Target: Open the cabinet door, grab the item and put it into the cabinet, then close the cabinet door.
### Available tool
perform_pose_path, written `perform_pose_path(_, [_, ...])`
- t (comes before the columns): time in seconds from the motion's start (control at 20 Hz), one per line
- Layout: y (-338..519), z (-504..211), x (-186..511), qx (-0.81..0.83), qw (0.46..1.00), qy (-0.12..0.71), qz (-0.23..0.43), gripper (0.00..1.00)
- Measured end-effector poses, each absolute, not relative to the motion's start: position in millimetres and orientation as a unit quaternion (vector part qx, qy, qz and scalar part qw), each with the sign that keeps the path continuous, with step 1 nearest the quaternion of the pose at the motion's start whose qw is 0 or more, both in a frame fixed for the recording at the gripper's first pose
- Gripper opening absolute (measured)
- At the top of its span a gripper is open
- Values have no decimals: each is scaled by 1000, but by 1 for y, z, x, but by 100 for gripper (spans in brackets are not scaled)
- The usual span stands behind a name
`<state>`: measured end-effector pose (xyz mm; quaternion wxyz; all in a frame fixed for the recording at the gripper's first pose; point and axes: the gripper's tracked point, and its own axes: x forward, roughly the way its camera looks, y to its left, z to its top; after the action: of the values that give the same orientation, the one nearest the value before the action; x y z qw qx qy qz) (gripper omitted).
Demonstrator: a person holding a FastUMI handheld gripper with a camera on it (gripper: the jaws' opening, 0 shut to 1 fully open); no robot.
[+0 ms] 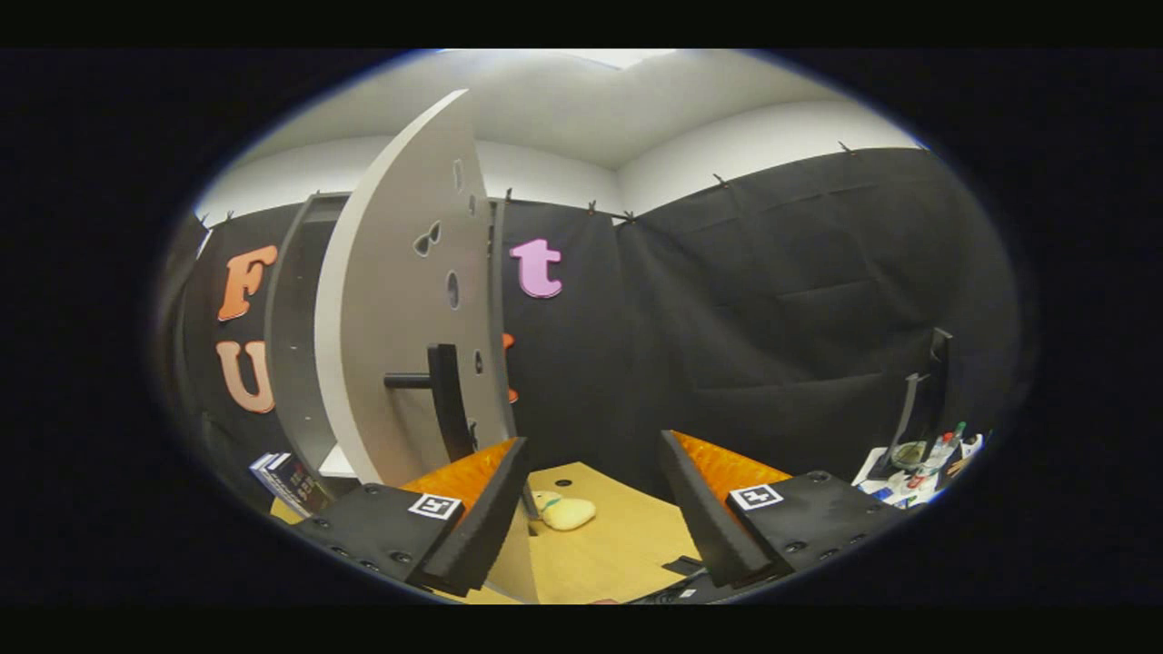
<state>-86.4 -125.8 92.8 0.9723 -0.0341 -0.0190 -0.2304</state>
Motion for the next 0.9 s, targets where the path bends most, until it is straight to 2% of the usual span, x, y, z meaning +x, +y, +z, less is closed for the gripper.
perform_pose_path(0.35, [-35,87,-44,-5,992,-22,-125,93])
perform_pose_path(0.9, [15,76,-7,-22,998,3,-55,95])
